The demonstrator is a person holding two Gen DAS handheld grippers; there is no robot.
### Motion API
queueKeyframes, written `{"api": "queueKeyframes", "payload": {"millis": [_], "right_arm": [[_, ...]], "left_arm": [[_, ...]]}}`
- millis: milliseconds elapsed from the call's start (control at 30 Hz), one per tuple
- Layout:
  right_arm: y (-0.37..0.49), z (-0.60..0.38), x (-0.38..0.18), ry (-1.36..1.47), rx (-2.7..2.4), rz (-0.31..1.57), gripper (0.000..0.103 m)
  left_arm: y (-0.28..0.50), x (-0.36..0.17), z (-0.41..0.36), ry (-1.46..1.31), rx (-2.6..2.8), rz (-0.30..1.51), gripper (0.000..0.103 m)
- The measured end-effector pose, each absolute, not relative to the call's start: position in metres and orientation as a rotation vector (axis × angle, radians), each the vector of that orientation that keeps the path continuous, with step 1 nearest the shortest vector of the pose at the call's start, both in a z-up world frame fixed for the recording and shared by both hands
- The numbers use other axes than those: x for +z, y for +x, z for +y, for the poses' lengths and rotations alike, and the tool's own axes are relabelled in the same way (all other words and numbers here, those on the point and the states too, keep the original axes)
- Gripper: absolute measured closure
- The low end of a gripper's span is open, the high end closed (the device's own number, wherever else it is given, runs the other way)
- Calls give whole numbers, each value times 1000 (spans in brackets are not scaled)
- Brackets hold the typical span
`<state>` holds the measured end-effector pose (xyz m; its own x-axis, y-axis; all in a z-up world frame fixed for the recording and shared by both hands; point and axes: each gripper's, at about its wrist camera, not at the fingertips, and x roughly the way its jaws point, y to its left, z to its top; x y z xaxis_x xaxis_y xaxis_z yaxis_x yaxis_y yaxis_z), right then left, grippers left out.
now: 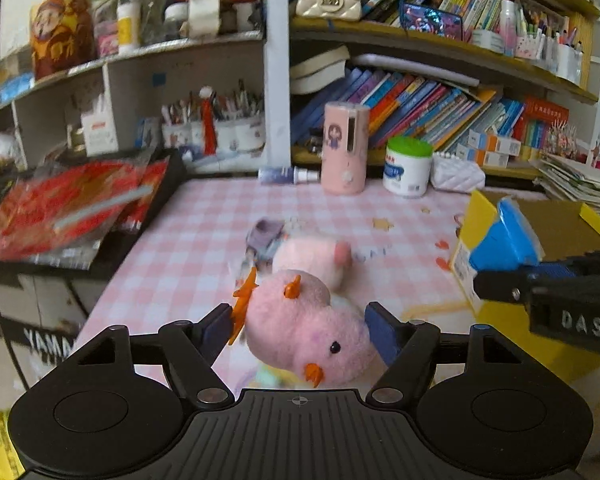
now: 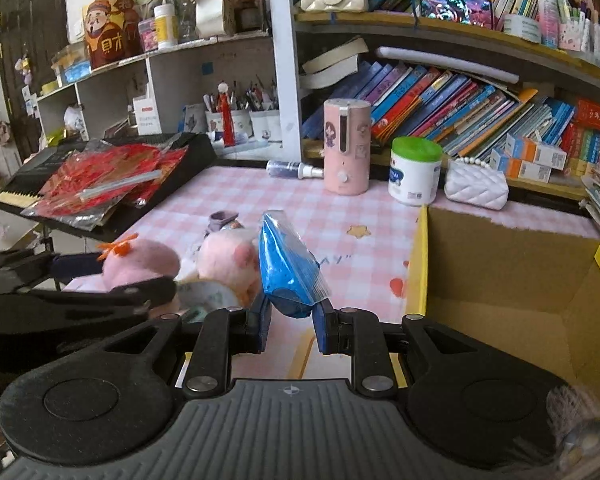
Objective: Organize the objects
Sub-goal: 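Lift the blue packet with the right gripper while the left gripper grasps the pink plush chick, then carry the blue packet and pink chick over the yellow box with both grippers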
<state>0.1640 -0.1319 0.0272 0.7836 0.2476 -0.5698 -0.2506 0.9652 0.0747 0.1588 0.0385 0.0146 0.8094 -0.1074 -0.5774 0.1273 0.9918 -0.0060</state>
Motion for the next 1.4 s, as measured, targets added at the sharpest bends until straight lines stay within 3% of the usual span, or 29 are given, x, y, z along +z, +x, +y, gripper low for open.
{"api": "queueKeyframes", "payload": {"millis": [600, 1400], "right_arm": [[77, -130, -1, 24, 241, 763, 82], [-41, -176, -8, 143, 8, 781, 82]], "left_arm": [[56, 10, 51, -38, -219, 671, 30], [-16, 9, -1, 68, -488, 657, 30]]}}
